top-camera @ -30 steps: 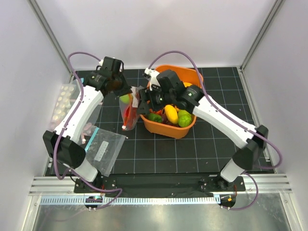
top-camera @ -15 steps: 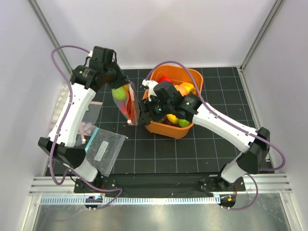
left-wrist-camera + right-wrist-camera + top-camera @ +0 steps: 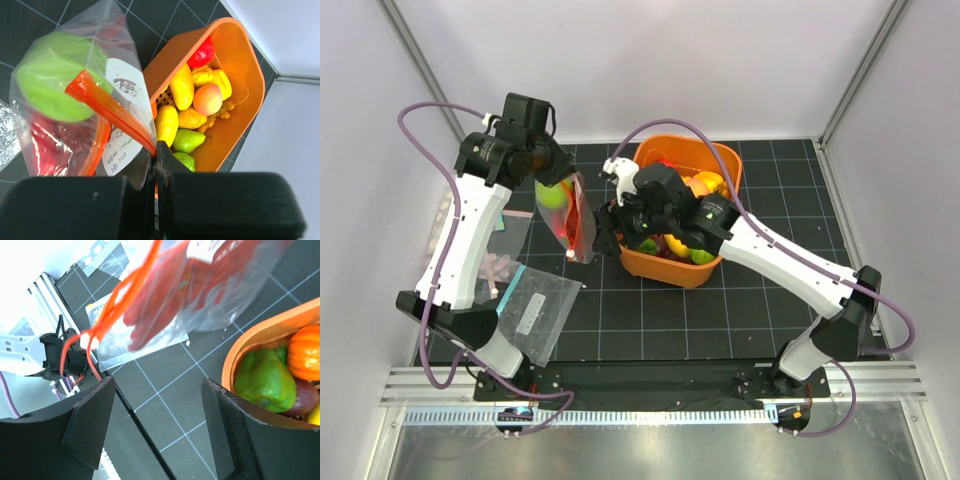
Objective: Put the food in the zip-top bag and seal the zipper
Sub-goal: Zip the zipper food storage bag at the center of the board.
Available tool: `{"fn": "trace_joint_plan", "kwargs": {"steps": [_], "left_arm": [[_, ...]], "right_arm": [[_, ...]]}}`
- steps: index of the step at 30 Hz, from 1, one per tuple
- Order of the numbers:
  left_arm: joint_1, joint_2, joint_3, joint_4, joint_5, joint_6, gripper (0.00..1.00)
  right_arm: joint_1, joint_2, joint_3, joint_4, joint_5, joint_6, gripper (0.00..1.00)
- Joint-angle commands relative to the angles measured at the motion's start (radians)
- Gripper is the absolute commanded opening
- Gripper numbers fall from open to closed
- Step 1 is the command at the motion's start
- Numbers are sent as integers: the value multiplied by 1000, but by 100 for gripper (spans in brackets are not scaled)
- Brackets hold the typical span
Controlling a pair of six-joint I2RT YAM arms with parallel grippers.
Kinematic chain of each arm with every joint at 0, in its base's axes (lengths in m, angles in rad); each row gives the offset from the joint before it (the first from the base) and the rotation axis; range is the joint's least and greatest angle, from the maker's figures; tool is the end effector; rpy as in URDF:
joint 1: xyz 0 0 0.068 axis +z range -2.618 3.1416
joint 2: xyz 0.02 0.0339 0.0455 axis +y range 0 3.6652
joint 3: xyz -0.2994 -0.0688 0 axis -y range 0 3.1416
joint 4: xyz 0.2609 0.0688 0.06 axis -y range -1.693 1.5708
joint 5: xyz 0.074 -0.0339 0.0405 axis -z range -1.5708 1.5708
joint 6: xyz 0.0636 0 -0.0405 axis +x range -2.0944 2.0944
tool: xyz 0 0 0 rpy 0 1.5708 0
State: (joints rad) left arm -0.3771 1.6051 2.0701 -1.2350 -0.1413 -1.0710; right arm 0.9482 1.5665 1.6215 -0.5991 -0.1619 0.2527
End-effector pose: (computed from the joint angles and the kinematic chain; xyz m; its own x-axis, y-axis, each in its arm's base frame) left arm 0.3147 -0.1150 0.4880 -0.5476 -0.7177 -0.4301 -0.4384 0.6840 -0.5831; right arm 0.2208 0.3252 0.4164 -0.5128 -0.2913 -0.8076 -0.7787 0.5539 0.2947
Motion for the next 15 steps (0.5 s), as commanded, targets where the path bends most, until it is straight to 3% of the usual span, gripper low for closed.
{"fn": "trace_joint_plan", "kwargs": {"steps": [1,6,15], "left_arm": [[6,-36,32,12,-26,-38,0],[4,-47,31,17,-27,-49,0],[4,-50,58,6,-24,-61,0]], "right_arm": [[35,6,69,30,36,-55,77],[93,32,74,62,116,-98,91],[179,46,35,113,225,-184,100]]}}
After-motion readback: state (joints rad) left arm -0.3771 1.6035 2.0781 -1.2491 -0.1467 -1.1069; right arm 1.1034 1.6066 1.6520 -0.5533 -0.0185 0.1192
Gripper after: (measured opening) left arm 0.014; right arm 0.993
